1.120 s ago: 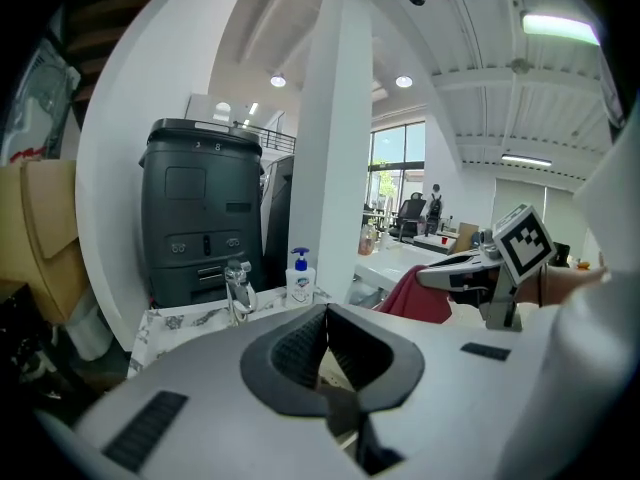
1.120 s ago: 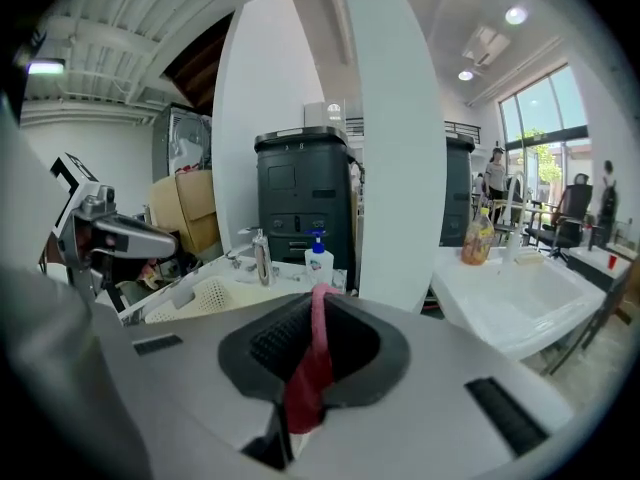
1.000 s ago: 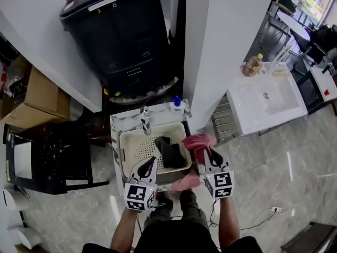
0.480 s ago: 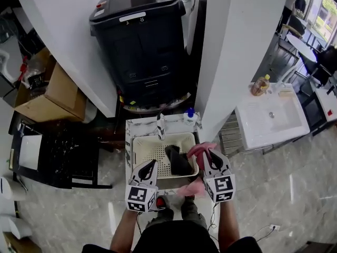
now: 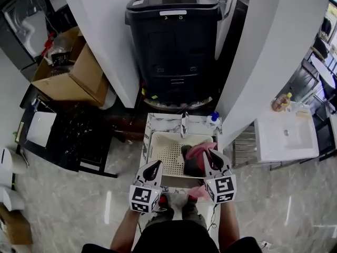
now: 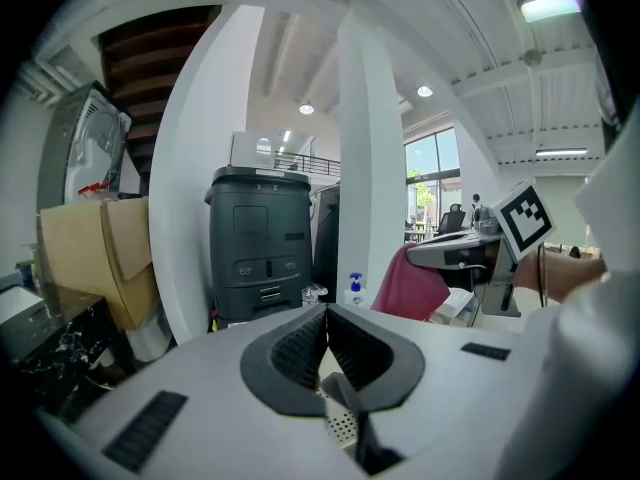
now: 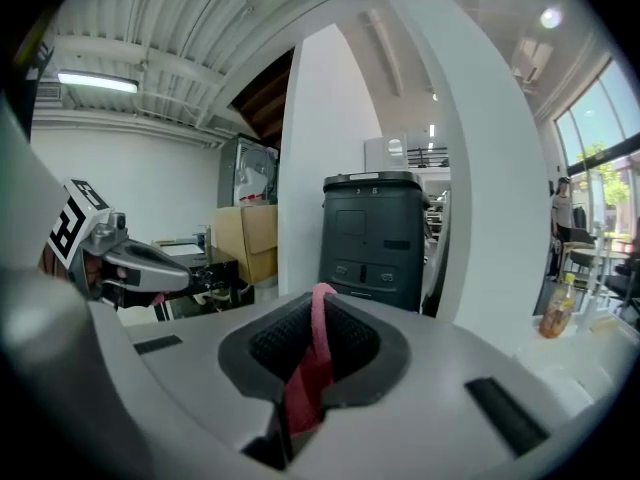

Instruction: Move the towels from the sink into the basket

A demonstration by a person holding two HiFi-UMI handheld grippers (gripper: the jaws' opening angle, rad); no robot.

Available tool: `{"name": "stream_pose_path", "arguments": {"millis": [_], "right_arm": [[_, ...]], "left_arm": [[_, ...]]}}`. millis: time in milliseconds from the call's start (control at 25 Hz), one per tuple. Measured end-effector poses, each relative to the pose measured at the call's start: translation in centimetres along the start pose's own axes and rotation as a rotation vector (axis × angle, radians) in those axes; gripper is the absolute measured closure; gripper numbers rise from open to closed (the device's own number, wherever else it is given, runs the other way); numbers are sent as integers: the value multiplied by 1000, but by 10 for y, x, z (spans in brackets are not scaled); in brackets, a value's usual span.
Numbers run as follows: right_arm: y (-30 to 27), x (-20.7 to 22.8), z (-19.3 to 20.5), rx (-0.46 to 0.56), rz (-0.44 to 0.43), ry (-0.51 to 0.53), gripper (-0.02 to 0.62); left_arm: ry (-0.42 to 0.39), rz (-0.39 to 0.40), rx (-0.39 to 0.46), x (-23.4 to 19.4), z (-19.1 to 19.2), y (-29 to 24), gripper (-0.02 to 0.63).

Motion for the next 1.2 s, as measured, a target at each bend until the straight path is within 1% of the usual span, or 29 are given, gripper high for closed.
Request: {"name": "stream_pose_path", "arguments": {"millis": [280, 560, 840, 1200], "right_arm": [[-28, -43, 2, -27, -130, 12, 548], [-54, -79, 15, -65, -218, 34, 546], [-77, -106, 42, -138, -271, 51, 546], [-105, -129, 83, -234, -327, 76, 546]], "left_arm": [[47, -84, -1, -20, 15, 27, 598], [103, -151, -17, -41, 38, 45, 598], [149, -186, -34, -57, 59, 51, 598], [206, -210, -75, -75, 92, 46, 598]]}}
Point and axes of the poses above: the fingertips, and each gripper's own axes: y backward along the fingers, x to its right, z out of its underside, the point moved 7 cm from there along y, backward along the fingers, and after that the axes turned 9 degrees about z, right-handed, at the moved point
